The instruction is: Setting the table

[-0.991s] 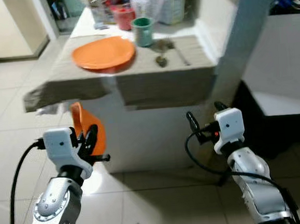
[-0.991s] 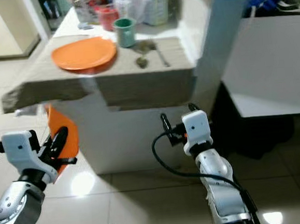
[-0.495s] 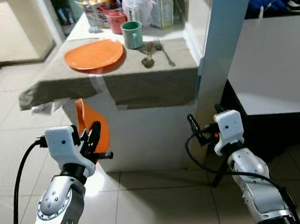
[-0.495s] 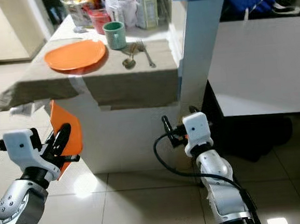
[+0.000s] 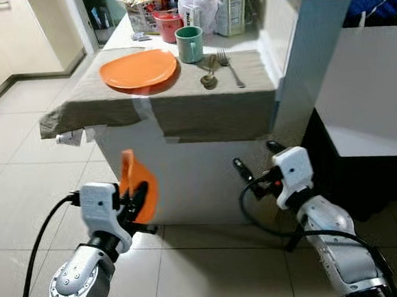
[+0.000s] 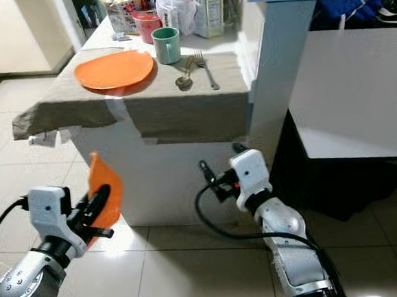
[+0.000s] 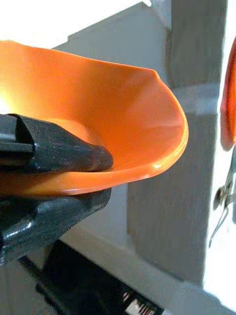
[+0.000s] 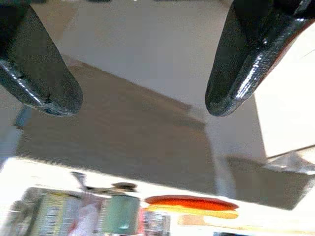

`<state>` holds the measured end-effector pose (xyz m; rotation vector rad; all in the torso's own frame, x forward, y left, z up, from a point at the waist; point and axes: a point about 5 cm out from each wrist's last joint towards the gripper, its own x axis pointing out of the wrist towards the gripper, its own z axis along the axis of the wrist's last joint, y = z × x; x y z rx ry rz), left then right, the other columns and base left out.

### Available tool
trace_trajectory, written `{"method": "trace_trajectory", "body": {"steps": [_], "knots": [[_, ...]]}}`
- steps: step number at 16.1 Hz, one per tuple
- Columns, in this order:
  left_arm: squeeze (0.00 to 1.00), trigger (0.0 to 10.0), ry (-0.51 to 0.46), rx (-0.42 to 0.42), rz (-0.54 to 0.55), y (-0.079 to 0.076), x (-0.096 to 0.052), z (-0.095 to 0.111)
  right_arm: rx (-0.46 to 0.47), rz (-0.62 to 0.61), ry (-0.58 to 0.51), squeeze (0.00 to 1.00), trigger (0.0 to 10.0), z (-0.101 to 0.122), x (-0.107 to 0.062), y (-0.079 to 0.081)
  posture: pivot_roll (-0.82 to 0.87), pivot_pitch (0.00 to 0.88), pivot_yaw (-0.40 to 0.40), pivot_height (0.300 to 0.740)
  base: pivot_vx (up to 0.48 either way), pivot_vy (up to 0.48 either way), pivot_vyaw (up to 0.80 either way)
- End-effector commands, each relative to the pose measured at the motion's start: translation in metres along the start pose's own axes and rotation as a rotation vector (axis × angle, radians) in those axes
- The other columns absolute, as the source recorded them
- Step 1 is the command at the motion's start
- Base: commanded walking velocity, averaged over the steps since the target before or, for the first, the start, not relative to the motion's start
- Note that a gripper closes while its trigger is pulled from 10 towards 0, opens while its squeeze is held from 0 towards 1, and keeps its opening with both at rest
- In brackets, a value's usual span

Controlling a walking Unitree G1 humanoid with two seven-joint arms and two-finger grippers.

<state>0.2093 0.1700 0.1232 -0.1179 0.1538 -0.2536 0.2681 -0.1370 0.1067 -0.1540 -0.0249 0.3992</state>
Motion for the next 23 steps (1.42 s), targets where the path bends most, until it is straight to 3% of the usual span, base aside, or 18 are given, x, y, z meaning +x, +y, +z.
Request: {"method": "trace_trajectory", "body": {"steps": [1, 3, 5, 9, 11, 15, 20, 21, 23], "knots": [[0.00, 0.0, -0.087, 0.007, 0.021, -0.001, 0.001, 0.015, -0.022, -0.050, -0.020, 0.00, 10.0, 0.004, -0.004, -0.005, -0.09, 0.000, 0.065, 0.736, 0.000, 0.000, 0.00], [0.00, 0.0, -0.137, -0.019, 0.114, 0.009, -0.006, 0.019, -0.009, -0.098, -0.014, 0.00, 10.0, 0.001, -0.014, -0.006, -0.09, 0.000, 0.067, 0.736, 0.000, 0.000, 0.00], [0.00, 0.0, -0.156, -0.066, 0.300, 0.025, -0.030, 0.012, 0.016, -0.151, 0.006, 0.00, 10.0, -0.005, -0.035, -0.009, -0.09, 0.000, 0.067, 0.736, 0.000, 0.000, 0.00], [0.00, 0.0, -0.112, -0.103, 0.370, 0.028, -0.040, -0.007, 0.046, -0.195, 0.033, 0.00, 10.0, -0.014, -0.045, -0.013, -0.09, 0.020, 0.058, 0.736, 0.000, 0.000, 0.00], [0.00, 0.0, -0.094, -0.115, 0.369, 0.026, -0.045, -0.011, 0.044, -0.172, 0.059, 0.00, 10.0, -0.021, -0.058, 0.000, -0.10, 0.033, 0.057, 0.736, 0.000, 0.000, 0.00], [0.00, 0.0, -0.119, -0.125, 0.304, 0.017, -0.030, -0.006, 0.040, -0.169, 0.074, 0.00, 10.0, -0.034, -0.059, 0.010, -0.11, 0.024, 0.063, 0.736, 0.000, -0.354, 0.00], [0.00, 0.0, -0.135, -0.097, 0.282, 0.018, -0.019, 0.001, 0.060, -0.217, 0.081, 0.00, 10.0, -0.047, -0.066, 0.021, -0.11, 0.028, 0.076, 0.736, 0.000, -0.464, 0.00], [0.00, 0.0, -0.127, -0.094, 0.274, 0.019, -0.016, 0.000, 0.081, -0.212, 0.101, 0.00, 10.0, -0.067, -0.071, 0.038, -0.11, 0.030, 0.080, 0.736, 0.000, -0.439, 0.00], [0.00, 0.0, -0.116, -0.082, 0.271, 0.019, -0.014, 0.000, 0.086, -0.198, 0.123, 0.00, 10.0, -0.081, -0.078, 0.048, -0.11, 0.034, 0.083, 0.736, 0.240, -0.412, 0.00]]}}
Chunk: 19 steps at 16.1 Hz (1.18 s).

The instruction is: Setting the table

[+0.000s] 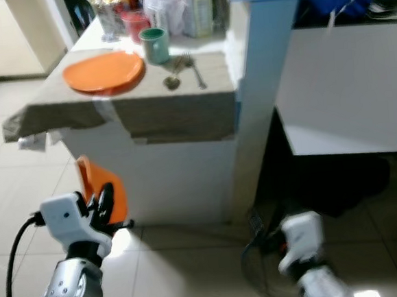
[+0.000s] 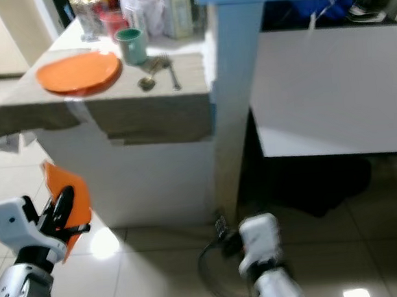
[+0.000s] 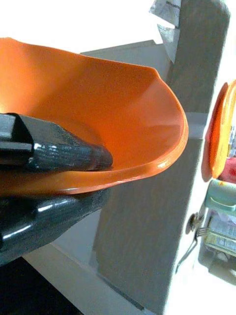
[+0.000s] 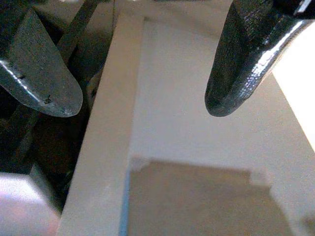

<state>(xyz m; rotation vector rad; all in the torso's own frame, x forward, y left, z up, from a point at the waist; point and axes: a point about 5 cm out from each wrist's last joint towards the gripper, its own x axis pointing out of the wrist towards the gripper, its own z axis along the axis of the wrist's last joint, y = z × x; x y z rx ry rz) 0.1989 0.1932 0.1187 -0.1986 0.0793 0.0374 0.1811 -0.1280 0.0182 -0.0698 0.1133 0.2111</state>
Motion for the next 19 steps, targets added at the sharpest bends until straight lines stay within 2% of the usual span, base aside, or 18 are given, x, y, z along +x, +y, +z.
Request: {"method": "trace_trajectory", "body": {"steps": [1, 3, 4, 8, 12, 14, 15, 19], "knots": [[0.00, 0.0, -0.012, 0.006, -0.006, -0.002, 0.002, 0.003, -0.023, -0.023, -0.012, 0.00, 10.0, 0.000, -0.001, -0.007, -0.11, 0.035, 0.084, 0.736, 0.289, -0.379, 0.00], [0.00, 0.0, -0.017, 0.008, -0.009, -0.005, 0.004, 0.004, -0.026, -0.022, -0.021, 0.00, 10.0, 0.000, -0.003, -0.003, -0.11, 0.035, 0.085, 0.736, 0.296, -0.373, 0.00], [0.00, 0.0, -0.017, 0.008, -0.015, -0.006, 0.007, 0.005, -0.034, -0.021, -0.046, 0.00, 10.0, 0.012, 0.006, -0.008, -0.11, 0.036, 0.086, 0.736, 0.307, -0.364, 0.00], [0.00, 0.0, -0.029, -0.007, -0.045, -0.009, 0.011, 0.006, -0.056, -0.043, -0.106, 0.00, 10.0, 0.021, 0.011, -0.010, -0.12, 0.034, 0.096, 0.736, 0.308, -0.365, 0.00], [0.00, 0.0, -0.034, -0.007, -0.071, -0.014, 0.012, 0.005, -0.103, -0.087, -0.221, 0.00, 10.0, 0.048, 0.014, -0.017, -0.13, 0.025, 0.099, 0.736, 0.306, -0.368, 0.00], [0.00, 0.0, -0.037, -0.008, -0.080, -0.016, 0.013, 0.005, -0.125, -0.110, -0.268, 0.00, 10.0, 0.072, 0.031, -0.045, -0.14, 0.021, 0.100, 0.736, 0.306, -0.368, 0.00], [0.00, 0.0, -0.038, -0.004, -0.092, -0.018, 0.014, 0.005, -0.130, -0.116, -0.288, 0.00, 10.0, 0.094, 0.043, -0.065, -0.14, 0.018, 0.098, 0.736, 0.296, -0.371, 0.00], [0.00, 0.0, -0.032, 0.006, -0.091, -0.019, 0.015, 0.005, -0.096, -0.068, -0.190, 0.00, 10.0, 0.080, 0.039, -0.059, -0.14, 0.014, 0.098, 0.736, 0.082, -0.074, 0.00]]}}
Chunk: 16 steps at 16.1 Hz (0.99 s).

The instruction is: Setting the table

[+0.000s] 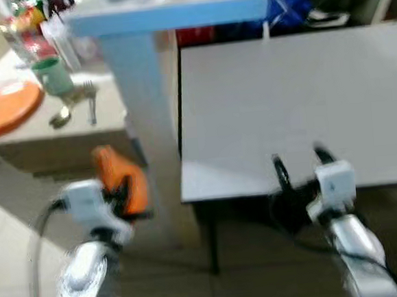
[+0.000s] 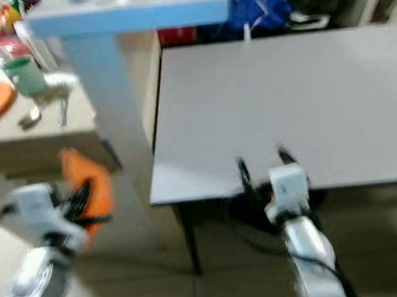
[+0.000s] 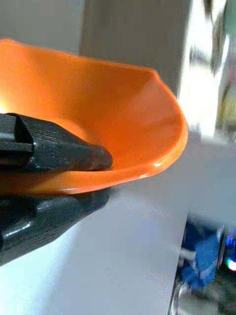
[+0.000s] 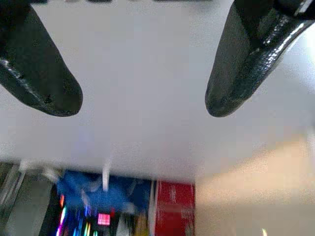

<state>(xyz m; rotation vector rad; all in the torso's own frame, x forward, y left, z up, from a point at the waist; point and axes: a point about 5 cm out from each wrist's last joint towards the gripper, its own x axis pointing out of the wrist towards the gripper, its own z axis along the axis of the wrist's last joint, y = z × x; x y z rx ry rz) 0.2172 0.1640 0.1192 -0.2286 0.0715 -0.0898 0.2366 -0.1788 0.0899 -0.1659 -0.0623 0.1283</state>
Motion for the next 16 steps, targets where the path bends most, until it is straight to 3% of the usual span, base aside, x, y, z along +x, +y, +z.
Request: {"method": "trace_trajectory", "body": {"steps": [1, 4, 6, 11, 16], "knots": [[0.00, 0.0, -0.036, 0.039, 0.034, 0.010, -0.004, 0.009, 0.015, 0.007, -0.047, 0.00, 10.0, 0.011, 0.005, 0.005, -0.14, 0.014, 0.098, 0.736, 0.000, 0.000, 0.00], [0.00, 0.0, -0.040, 0.053, 0.029, 0.008, -0.004, 0.010, -0.015, -0.027, -0.119, 0.00, 10.0, 0.033, 0.007, -0.002, -0.15, 0.010, 0.094, 0.736, 0.000, 0.000, 0.00], [0.00, 0.0, -0.050, 0.050, 0.011, 0.005, -0.003, 0.011, -0.008, 0.043, -0.161, 0.00, 10.0, 0.047, 0.009, 0.007, -0.15, 0.004, 0.093, 0.736, 0.000, 0.000, 0.00], [0.00, 0.0, -0.065, 0.093, -0.074, -0.004, 0.006, 0.020, 0.040, 0.080, -0.131, 0.00, 10.0, 0.046, 0.019, 0.011, -0.15, 0.000, 0.098, 0.736, 0.000, 0.000, 0.00], [0.00, 0.0, -0.077, 0.116, -0.147, -0.013, 0.011, 0.026, 0.031, 0.057, -0.124, 0.00, 10.0, 0.048, 0.024, 0.006, -0.16, 0.000, 0.108, 0.736, 0.000, -0.433, 0.00]]}}
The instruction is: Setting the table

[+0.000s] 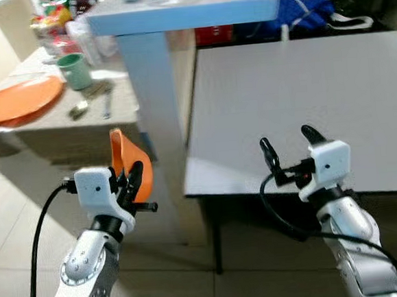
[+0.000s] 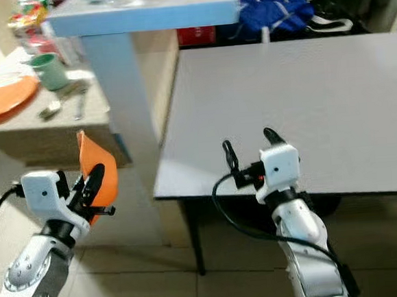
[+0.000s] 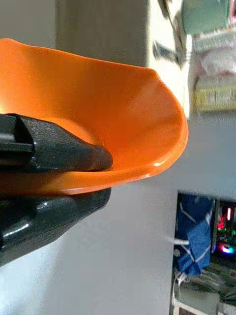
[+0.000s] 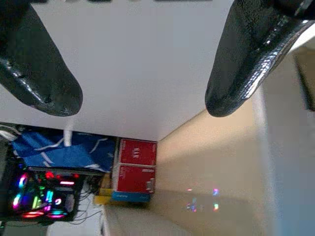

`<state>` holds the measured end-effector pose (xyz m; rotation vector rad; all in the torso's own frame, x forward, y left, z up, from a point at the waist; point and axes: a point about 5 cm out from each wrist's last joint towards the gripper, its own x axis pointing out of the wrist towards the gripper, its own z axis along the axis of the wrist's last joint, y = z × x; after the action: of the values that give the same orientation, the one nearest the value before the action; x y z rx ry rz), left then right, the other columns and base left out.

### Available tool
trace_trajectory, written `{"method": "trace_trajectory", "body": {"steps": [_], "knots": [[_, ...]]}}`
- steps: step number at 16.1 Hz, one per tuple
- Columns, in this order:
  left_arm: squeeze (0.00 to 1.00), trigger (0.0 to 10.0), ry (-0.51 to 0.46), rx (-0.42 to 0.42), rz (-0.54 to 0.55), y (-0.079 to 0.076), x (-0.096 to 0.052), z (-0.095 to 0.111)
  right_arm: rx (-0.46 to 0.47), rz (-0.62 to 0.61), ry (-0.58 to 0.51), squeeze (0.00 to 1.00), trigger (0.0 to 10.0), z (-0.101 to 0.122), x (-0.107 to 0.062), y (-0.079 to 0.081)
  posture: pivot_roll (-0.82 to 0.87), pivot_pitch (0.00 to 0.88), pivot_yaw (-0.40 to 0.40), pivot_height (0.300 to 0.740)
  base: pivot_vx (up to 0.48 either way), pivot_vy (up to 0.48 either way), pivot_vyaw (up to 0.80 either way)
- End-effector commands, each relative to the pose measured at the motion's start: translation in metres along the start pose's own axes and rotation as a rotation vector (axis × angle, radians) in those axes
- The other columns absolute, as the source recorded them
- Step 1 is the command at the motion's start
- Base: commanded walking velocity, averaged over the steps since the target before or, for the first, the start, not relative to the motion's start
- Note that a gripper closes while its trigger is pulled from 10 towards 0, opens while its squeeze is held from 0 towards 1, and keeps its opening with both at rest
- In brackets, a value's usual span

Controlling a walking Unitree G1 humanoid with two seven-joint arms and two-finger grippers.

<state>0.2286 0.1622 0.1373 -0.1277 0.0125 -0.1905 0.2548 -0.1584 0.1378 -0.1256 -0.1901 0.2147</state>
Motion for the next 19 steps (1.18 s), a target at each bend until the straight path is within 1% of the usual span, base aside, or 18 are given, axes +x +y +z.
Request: {"method": "trace_trajectory", "body": {"steps": [1, 2, 4, 7, 9, 10, 12, 14, 16, 17, 18, 19], "knots": [[0.00, 0.0, -0.033, 0.008, -0.043, -0.006, 0.002, 0.008, 0.000, -0.017, 0.016, 0.00, 10.0, -0.002, 0.001, -0.003, -0.16, 0.000, 0.111, 0.736, 0.000, -0.461, 0.00], [0.00, 0.0, -0.028, 0.006, -0.050, -0.006, 0.003, 0.007, 0.012, -0.019, 0.025, 0.00, 10.0, -0.003, 0.001, -0.002, -0.16, 0.000, 0.112, 0.736, 0.000, -0.461, -0.69], [0.00, 0.0, -0.024, 0.006, -0.058, -0.007, 0.004, 0.007, 0.000, -0.020, 0.028, 0.00, 10.0, -0.004, 0.002, -0.001, -0.16, 0.000, 0.114, 0.736, 0.000, -0.452, -0.69], [0.00, 0.0, -0.021, 0.010, -0.077, -0.010, 0.003, 0.006, -0.008, -0.022, 0.031, 0.00, 10.0, -0.006, 0.000, 0.000, -0.16, 0.000, 0.117, 0.736, 0.000, -0.430, 0.00], [0.00, 0.0, -0.026, 0.011, -0.084, -0.011, 0.004, 0.008, -0.022, -0.016, 0.046, 0.00, 10.0, -0.009, 0.000, 0.002, -0.16, 0.000, 0.118, 0.736, 0.249, -0.407, 0.00], [0.00, 0.0, -0.028, 0.015, -0.085, -0.011, 0.005, 0.008, -0.015, -0.021, 0.042, 0.00, 10.0, -0.009, 0.001, 0.002, -0.16, 0.000, 0.118, 0.736, 0.255, -0.405, -0.77], [0.00, 0.0, -0.030, 0.023, -0.087, -0.010, 0.006, 0.009, -0.032, -0.011, 0.034, 0.00, 10.0, -0.009, 0.001, 0.003, -0.16, 0.000, 0.119, 0.736, 0.266, -0.394, -0.70], [0.00, 0.0, -0.055, 0.064, -0.059, -0.009, 0.010, 0.017, -0.027, -0.015, 0.017, 0.00, 10.0, -0.008, 0.001, 0.004, -0.16, 0.000, 0.116, 0.736, 0.294, -0.375, 0.00], [0.00, 0.0, -0.084, 0.074, -0.046, -0.010, 0.012, 0.025, -0.037, -0.014, -0.005, 0.00, 10.0, -0.004, 0.001, 0.004, -0.16, 0.000, 0.116, 0.736, 0.322, -0.352, 0.00], [0.00, 0.0, -0.118, 0.092, -0.046, -0.012, 0.017, 0.036, -0.040, -0.019, -0.019, 0.00, 10.0, -0.001, 0.002, 0.003, -0.16, 0.000, 0.116, 0.736, 0.360, -0.311, 0.00], [0.00, 0.0, -0.135, 0.108, -0.043, -0.011, 0.021, 0.042, -0.041, -0.022, -0.022, 0.00, 10.0, 0.000, 0.002, 0.002, -0.16, 0.000, 0.116, 0.736, 0.375, -0.292, 0.00], [0.00, 0.0, -0.164, 0.135, -0.039, -0.008, 0.028, 0.053, -0.041, -0.025, -0.024, 0.00, 10.0, -0.001, 0.002, 0.002, -0.16, 0.000, 0.118, 0.736, 0.379, -0.292, 0.00]]}}
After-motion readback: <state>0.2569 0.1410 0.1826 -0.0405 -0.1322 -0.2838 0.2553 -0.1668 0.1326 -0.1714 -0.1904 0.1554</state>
